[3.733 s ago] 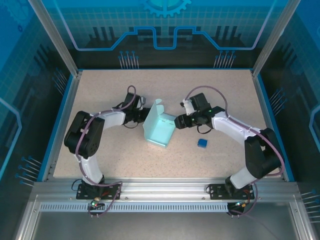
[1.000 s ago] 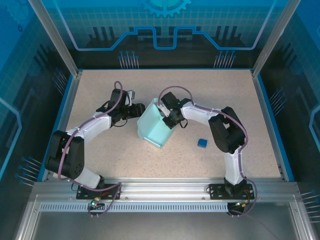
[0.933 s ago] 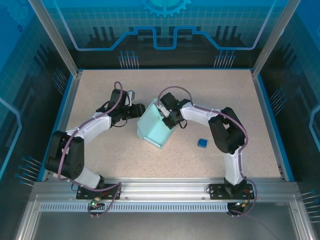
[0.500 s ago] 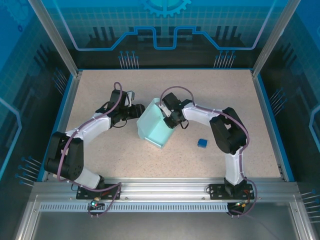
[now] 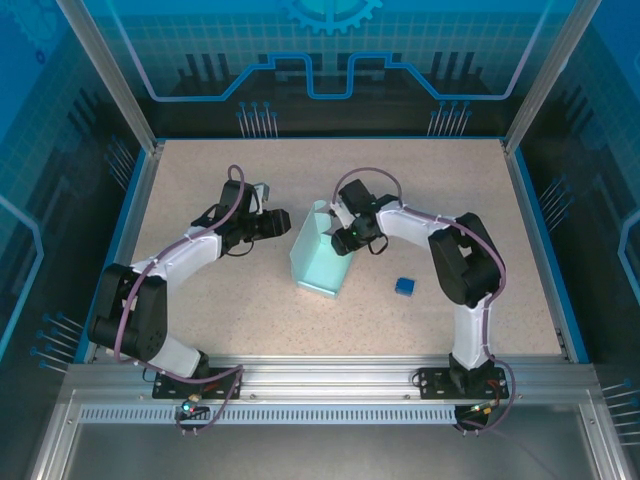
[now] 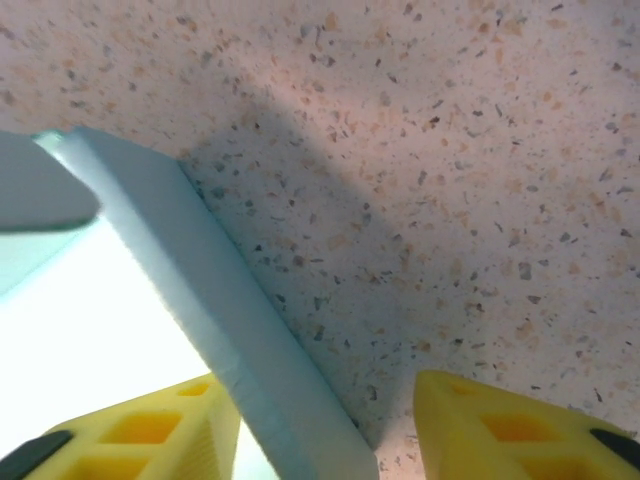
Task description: Fold the paper box
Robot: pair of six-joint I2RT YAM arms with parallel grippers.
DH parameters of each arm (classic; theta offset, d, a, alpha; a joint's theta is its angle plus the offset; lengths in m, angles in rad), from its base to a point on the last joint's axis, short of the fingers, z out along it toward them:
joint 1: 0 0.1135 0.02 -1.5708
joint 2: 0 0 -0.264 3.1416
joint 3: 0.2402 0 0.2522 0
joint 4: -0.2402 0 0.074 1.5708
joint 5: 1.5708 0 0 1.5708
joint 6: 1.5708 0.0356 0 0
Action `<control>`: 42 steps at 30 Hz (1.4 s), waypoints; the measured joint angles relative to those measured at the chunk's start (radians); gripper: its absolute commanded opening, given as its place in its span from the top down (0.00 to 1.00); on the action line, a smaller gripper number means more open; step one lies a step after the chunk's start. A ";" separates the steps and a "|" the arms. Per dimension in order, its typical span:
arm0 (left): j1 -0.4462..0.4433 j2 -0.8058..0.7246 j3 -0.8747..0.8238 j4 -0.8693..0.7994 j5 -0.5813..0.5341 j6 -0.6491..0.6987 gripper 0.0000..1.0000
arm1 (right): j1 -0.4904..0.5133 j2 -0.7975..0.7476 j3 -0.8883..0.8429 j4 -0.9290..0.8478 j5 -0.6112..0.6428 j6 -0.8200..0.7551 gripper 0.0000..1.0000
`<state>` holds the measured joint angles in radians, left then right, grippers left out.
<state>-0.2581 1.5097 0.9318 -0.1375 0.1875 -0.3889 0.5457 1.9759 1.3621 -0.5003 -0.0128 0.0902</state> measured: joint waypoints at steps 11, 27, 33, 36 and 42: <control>0.000 -0.030 -0.023 0.005 0.003 -0.004 0.41 | -0.061 -0.197 -0.150 0.041 -0.081 0.074 0.33; 0.000 -0.299 -0.185 0.055 0.014 -0.057 0.40 | -0.116 -0.677 -0.547 -0.181 0.200 0.376 0.15; 0.000 -0.299 -0.185 0.055 0.014 -0.056 0.40 | -0.109 -0.561 -0.547 -0.175 0.222 0.429 0.19; 0.000 -0.299 -0.185 0.055 0.014 -0.056 0.40 | -0.091 -0.519 -0.547 -0.164 0.230 0.449 0.25; 0.000 -0.299 -0.185 0.056 0.014 -0.056 0.40 | -0.068 -0.481 -0.547 -0.134 0.242 0.482 0.38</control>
<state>-0.2581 1.2102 0.7471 -0.0818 0.2016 -0.4450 0.4774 1.4948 0.8154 -0.6342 0.2295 0.5724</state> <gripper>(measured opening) 0.600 0.660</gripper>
